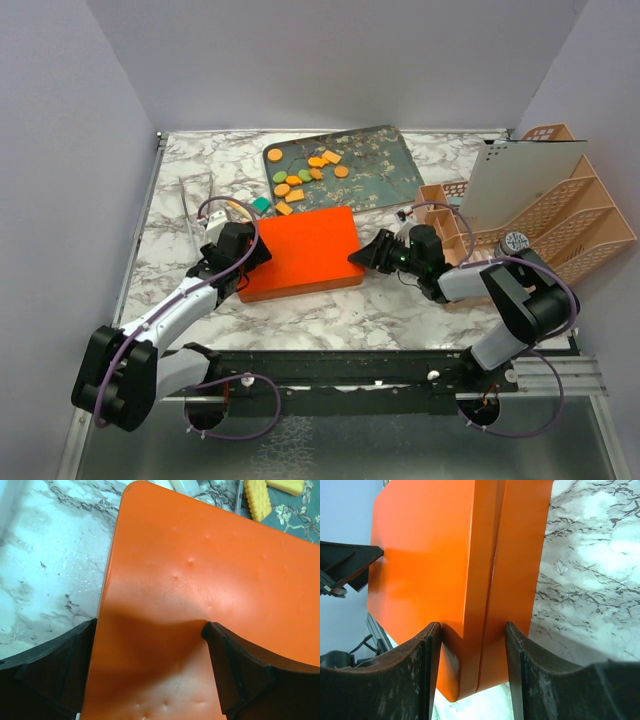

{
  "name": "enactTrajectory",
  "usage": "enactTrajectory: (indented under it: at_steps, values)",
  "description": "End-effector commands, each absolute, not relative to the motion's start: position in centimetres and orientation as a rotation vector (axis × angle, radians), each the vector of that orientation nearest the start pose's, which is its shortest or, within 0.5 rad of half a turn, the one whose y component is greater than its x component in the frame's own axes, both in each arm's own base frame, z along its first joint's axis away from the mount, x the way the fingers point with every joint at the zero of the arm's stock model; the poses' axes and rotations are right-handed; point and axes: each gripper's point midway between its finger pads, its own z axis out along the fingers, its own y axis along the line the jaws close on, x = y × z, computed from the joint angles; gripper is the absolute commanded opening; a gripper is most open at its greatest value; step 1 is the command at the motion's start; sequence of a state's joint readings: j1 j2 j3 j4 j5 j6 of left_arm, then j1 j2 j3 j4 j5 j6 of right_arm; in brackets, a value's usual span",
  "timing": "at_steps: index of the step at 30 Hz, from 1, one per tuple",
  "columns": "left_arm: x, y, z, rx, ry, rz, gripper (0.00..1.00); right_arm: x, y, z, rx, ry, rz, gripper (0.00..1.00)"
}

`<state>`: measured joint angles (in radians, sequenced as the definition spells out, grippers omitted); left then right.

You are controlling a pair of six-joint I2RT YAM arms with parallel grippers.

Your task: Pack the cookies

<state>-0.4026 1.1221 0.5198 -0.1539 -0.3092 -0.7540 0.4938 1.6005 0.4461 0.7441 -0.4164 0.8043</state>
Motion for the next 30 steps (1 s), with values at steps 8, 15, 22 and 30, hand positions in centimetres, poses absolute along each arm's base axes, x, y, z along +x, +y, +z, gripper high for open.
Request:
enactTrajectory:
  at_steps: [8, 15, 22, 30]
  values:
    - [24.7, -17.4, 5.7, -0.349, 2.390, -0.644, 0.90, 19.9, 28.6, 4.3, -0.078, 2.410, 1.427, 0.28]
    - [21.1, -17.8, 4.7, -0.364, 2.426, -0.742, 0.89, 17.6, 25.3, 3.0, -0.066, 2.534, 1.230, 0.29]
    - [21.2, -16.3, 7.0, -0.368, 2.362, -0.675, 0.93, 18.2, 23.7, 4.5, -0.031, 2.490, 1.105, 0.37]
    - [20.3, -14.0, 9.1, -0.414, 2.333, -0.583, 0.93, 19.9, 23.4, 6.4, -0.027, 2.424, 1.033, 0.53]
